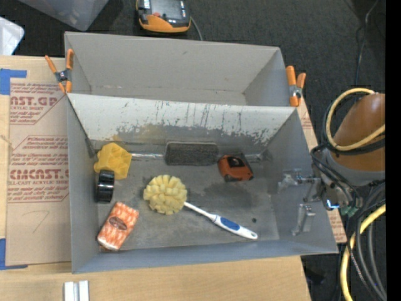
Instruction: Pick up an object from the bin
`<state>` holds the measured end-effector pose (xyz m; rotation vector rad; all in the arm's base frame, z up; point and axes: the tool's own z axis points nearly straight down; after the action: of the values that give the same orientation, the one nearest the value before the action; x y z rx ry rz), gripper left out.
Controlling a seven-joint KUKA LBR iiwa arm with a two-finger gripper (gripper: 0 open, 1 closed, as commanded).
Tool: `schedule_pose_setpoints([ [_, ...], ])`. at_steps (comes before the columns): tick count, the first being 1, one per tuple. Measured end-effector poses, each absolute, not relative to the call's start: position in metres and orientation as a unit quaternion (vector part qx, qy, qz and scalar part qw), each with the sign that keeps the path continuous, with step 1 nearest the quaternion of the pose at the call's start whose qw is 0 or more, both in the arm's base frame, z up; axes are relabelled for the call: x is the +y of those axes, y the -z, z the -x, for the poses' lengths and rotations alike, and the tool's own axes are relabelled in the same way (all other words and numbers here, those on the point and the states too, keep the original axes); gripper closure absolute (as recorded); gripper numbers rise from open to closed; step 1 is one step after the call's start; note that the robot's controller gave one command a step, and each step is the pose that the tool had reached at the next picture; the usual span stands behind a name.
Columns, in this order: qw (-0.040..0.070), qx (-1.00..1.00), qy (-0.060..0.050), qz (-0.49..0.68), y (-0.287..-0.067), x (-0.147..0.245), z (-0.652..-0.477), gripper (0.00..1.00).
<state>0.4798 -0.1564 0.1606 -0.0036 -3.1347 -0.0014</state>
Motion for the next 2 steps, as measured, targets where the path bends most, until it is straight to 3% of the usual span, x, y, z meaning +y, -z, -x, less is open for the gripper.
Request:
schedule_pose_setpoints([
  [1,0.0,-1.0,0.0,0.0,-0.165,-0.156,-0.482,0.0],
  [2,0.002,-0.995,0.001,0.104,-0.072,-0.036,-0.517,0.0],
])
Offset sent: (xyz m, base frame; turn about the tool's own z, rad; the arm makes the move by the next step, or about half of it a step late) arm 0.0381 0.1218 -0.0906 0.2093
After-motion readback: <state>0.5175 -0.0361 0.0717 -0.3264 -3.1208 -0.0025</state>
